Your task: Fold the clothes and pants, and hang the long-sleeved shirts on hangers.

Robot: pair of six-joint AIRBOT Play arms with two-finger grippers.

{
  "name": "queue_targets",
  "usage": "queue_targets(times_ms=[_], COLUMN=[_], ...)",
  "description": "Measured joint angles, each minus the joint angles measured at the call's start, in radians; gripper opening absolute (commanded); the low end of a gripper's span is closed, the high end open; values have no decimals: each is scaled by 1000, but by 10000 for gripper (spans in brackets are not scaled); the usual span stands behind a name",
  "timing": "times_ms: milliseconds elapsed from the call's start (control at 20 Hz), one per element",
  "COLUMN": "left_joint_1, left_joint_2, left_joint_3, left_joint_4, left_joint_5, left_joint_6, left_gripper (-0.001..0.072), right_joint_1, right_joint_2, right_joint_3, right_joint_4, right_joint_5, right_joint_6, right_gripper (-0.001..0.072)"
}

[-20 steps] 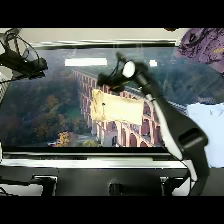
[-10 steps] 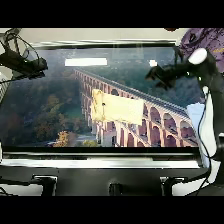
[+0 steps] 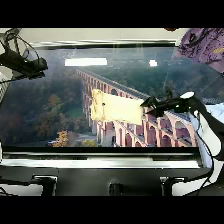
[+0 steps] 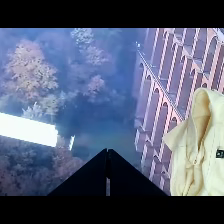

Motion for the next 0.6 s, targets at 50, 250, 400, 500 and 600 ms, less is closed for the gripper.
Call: queue_targets(times_ms=[50,250,400,500,600], left_joint_1=[0,0,0,0,0], left_joint_2=[0,0,0,0,0], left_joint_3=[0,0,0,0,0], left_joint_4=[0,0,0,0,0], left_joint_5=[0,0,0,0,0], left_joint_6=[0,0,0,0,0], left_gripper=[21,22,21,22,21], right_joint_1=[11,61,87,76,32], right_joint_2=[0,-16,-19,-8,-1], right_joint_3=[-17,-50,-46,2,93], right_joint_4=[19,51,101,145,152], right_joint_5=[-15,-82,-108,-107,-108], right_joint_6=[-17,-52,-68,-67,-15], right_gripper=[641,85,36,36,36])
